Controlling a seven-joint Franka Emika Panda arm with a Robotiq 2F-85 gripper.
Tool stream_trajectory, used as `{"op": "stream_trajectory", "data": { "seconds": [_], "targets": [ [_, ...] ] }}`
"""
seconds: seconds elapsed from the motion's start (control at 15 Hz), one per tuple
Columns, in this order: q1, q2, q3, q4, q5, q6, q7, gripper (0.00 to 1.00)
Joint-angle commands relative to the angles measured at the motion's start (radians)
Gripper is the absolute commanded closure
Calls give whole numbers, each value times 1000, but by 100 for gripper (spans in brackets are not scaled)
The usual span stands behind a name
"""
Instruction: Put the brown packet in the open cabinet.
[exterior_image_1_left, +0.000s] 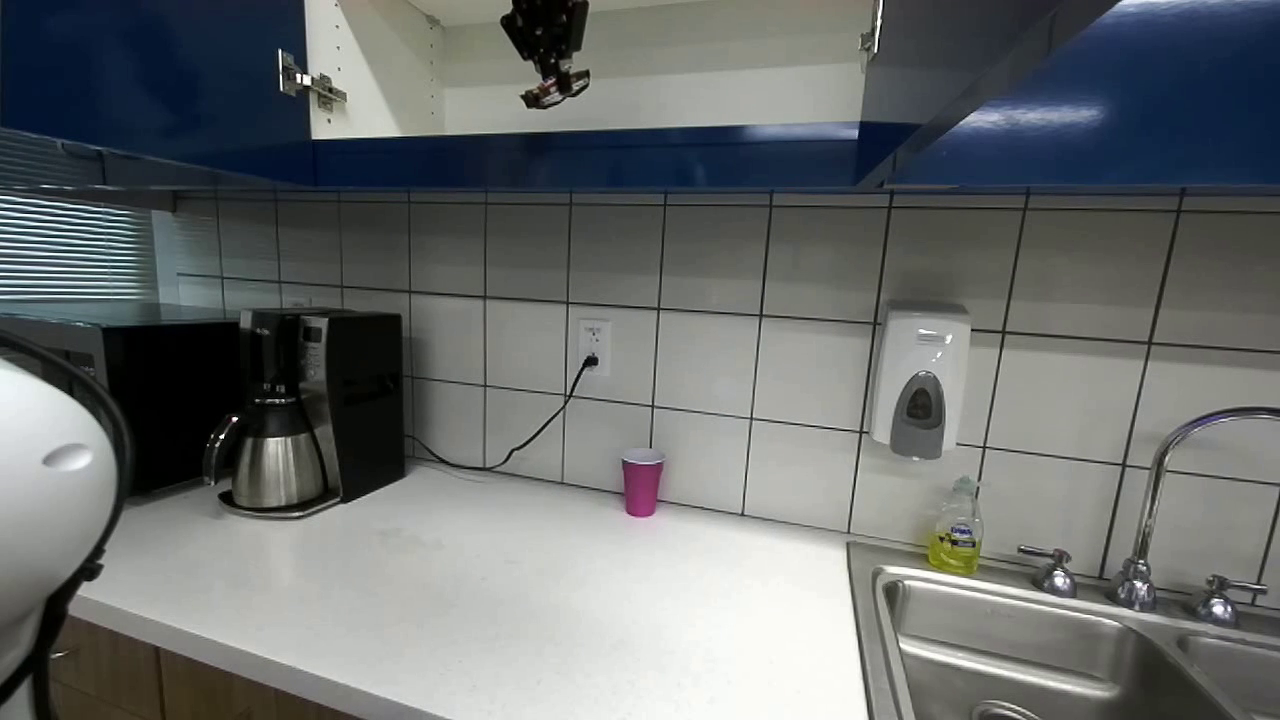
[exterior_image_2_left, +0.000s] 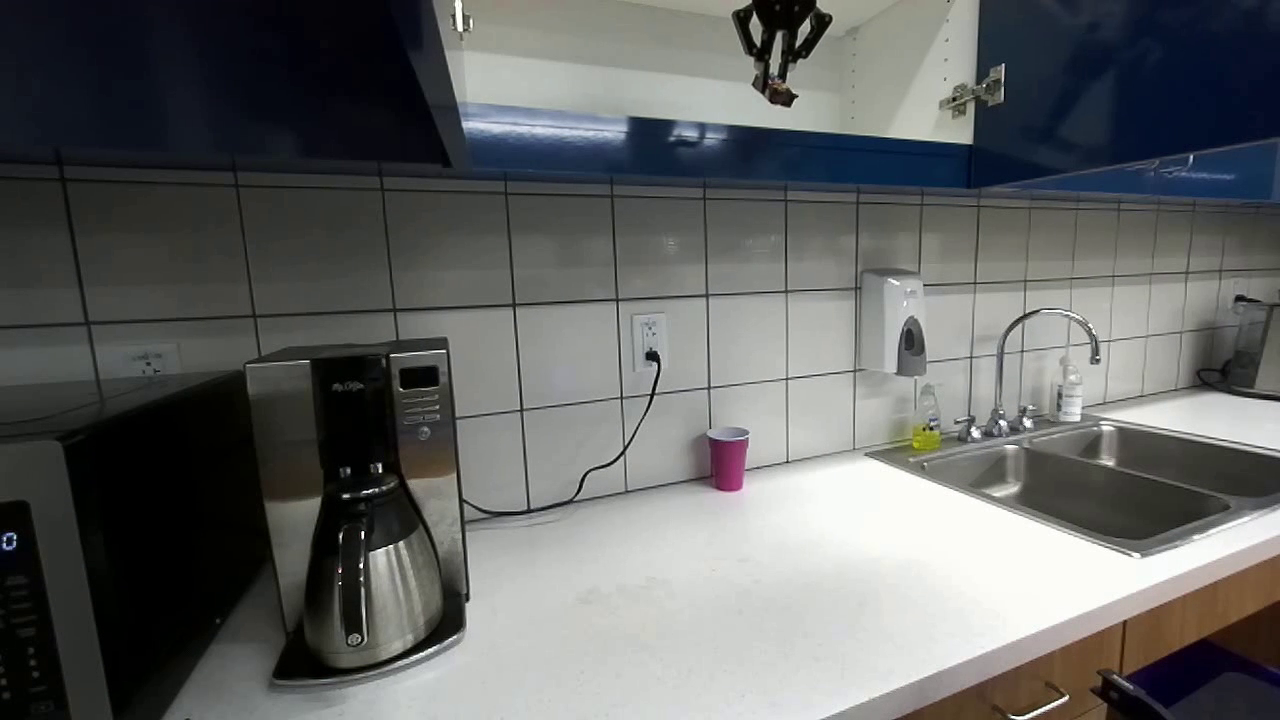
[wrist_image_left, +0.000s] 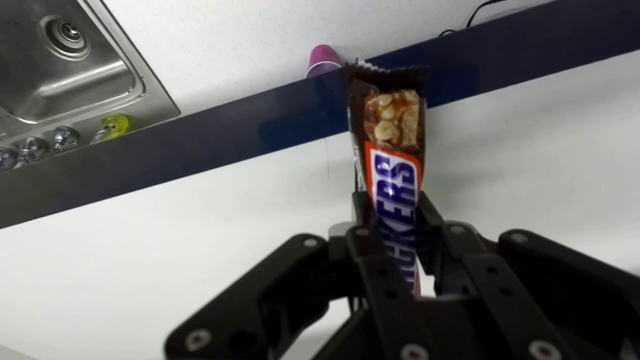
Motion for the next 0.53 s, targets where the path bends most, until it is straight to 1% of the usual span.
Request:
{"op": "stream_trajectory", "data": {
  "seconds": [0.0, 0.47],
  "targets": [
    [7, 74, 2, 128, -2, -62, 43, 94],
    [20, 171, -2, 221, -12, -67, 88, 94]
  ]
}}
